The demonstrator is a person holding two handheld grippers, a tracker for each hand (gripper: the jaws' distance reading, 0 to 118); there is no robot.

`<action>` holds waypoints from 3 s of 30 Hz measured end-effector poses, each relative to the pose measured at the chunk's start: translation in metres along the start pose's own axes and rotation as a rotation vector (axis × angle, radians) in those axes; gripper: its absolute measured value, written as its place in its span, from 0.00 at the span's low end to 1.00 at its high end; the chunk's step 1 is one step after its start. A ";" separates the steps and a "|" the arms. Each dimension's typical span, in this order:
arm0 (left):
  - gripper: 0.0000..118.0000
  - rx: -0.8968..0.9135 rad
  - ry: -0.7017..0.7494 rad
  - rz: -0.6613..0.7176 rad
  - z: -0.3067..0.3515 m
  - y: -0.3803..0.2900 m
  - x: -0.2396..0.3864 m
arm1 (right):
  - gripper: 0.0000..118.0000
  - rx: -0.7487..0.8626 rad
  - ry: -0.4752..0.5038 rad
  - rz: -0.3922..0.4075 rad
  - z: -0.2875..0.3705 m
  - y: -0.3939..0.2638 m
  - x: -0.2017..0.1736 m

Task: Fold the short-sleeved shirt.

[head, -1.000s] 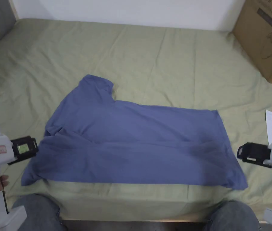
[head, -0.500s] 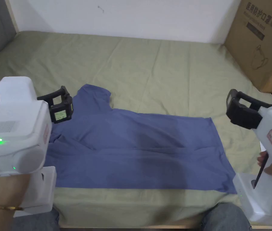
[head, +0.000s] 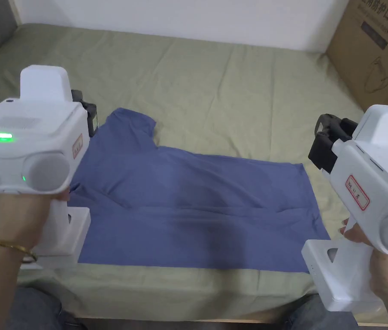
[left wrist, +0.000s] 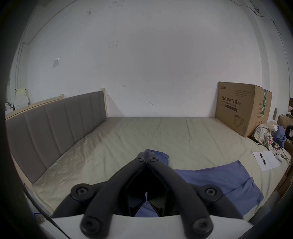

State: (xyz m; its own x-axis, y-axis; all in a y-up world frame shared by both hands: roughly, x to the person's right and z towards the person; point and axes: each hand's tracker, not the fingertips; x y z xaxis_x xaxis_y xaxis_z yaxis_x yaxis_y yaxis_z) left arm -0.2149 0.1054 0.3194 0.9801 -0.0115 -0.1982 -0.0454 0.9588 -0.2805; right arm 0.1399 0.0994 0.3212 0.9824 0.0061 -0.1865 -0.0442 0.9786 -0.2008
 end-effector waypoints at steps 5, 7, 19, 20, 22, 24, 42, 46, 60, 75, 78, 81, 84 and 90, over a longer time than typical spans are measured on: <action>0.00 -0.102 -0.022 0.028 -0.071 0.015 -0.019 | 0.00 -0.013 0.008 0.011 -0.020 0.006 0.001; 0.07 -0.180 -0.038 0.070 -0.106 0.019 -0.028 | 0.00 -0.029 0.008 0.009 -0.030 0.009 0.002; 1.00 -0.734 -0.029 -0.008 -0.322 -0.038 -0.050 | 0.00 -0.134 0.015 -0.021 -0.109 -0.012 0.023; 1.00 -0.784 0.017 -0.022 -0.339 -0.048 -0.054 | 0.00 -0.148 0.011 -0.015 -0.116 -0.016 0.024; 1.00 -0.844 0.081 -0.046 -0.364 -0.063 -0.061 | 0.00 -0.170 -0.001 -0.010 -0.124 -0.022 0.022; 1.00 -0.860 0.101 -0.043 -0.375 -0.076 -0.063 | 0.00 -0.199 -0.013 -0.020 -0.134 -0.031 0.027; 0.00 -0.778 0.036 0.034 -0.346 -0.066 -0.063 | 0.00 -0.265 -0.049 -0.026 -0.169 -0.023 0.045; 0.00 -0.690 -0.018 0.158 -0.318 -0.043 -0.068 | 0.00 -0.378 -0.047 0.037 -0.211 -0.025 0.071; 0.00 -0.661 0.006 0.174 -0.293 -0.022 -0.073 | 0.86 -0.894 -0.231 -0.063 -0.340 -0.109 0.149; 0.00 -0.705 0.049 0.178 -0.286 -0.032 -0.053 | 0.02 -0.888 -0.212 -0.172 -0.349 -0.122 0.152; 0.00 -0.703 0.044 0.185 -0.276 -0.028 -0.054 | 0.02 -0.845 -0.181 -0.177 -0.333 -0.103 0.156; 0.00 -0.682 0.031 0.204 -0.277 -0.022 -0.076 | 0.02 -0.779 -0.143 -0.168 -0.314 -0.077 0.160; 0.00 -0.656 0.013 0.210 -0.243 -0.011 -0.076 | 0.02 -0.696 -0.114 -0.189 -0.282 -0.050 0.164; 0.00 -0.577 -0.042 0.261 -0.162 0.003 -0.098 | 0.02 -0.608 -0.114 -0.120 -0.191 -0.018 0.156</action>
State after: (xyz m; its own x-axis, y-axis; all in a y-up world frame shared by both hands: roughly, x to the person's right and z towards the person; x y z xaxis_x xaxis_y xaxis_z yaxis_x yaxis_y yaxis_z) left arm -0.3425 0.0629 0.1859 0.9289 0.2244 -0.2946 -0.3693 0.6209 -0.6914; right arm 0.2594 0.0433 0.1121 0.9987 -0.0413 -0.0315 0.0052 0.6820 -0.7314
